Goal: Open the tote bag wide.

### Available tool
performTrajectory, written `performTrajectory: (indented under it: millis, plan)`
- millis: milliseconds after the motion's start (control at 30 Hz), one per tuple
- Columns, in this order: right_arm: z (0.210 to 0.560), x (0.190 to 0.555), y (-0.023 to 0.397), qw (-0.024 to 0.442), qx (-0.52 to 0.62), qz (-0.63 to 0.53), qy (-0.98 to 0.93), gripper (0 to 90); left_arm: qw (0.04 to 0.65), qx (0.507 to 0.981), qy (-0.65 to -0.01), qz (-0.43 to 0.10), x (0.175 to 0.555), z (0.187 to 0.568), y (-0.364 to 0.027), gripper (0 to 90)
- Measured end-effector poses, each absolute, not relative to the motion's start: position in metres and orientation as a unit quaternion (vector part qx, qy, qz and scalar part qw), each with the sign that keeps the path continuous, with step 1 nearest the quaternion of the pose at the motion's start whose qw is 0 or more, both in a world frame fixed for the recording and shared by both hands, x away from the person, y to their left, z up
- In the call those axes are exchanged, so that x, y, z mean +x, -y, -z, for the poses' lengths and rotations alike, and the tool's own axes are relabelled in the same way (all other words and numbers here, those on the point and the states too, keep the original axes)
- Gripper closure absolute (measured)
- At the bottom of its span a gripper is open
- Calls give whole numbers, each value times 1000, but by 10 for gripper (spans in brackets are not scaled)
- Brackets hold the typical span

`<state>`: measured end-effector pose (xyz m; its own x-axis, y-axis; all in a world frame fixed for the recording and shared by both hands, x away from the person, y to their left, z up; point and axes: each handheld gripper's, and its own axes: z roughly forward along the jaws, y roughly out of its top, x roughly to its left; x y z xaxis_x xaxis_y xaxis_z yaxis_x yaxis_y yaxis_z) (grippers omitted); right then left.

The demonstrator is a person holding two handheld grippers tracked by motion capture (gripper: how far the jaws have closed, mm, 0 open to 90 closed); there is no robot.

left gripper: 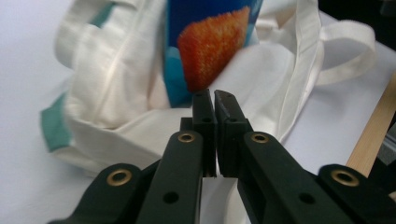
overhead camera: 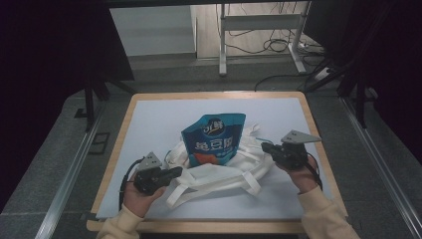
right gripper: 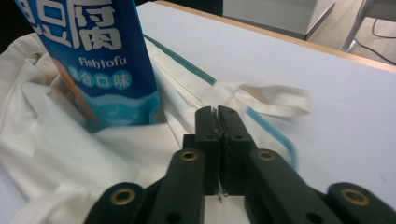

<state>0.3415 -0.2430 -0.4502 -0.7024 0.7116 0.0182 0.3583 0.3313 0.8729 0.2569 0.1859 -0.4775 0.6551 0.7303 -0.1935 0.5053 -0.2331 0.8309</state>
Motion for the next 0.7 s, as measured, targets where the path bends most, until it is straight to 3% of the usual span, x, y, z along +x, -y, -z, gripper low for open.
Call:
performTrajectory:
  millis: [133,200,367,500,700]
  plan:
    - [454,331,262,188,341,-473,-790,718,479,762,-415,-134,255,477,-200,793]
    - [456,324,271,193,341,-477,-787,606,480,753,-427,-140,253,478,-209,708]
    - [467,313,291,200,346,-477,-783,479,467,735,-467,-154,249,488,-230,490]
    - [480,314,306,195,373,-474,-774,457,448,733,-488,-156,251,500,-242,422]
    - [499,316,317,185,399,-454,-775,447,432,735,-503,-144,258,514,-246,390]
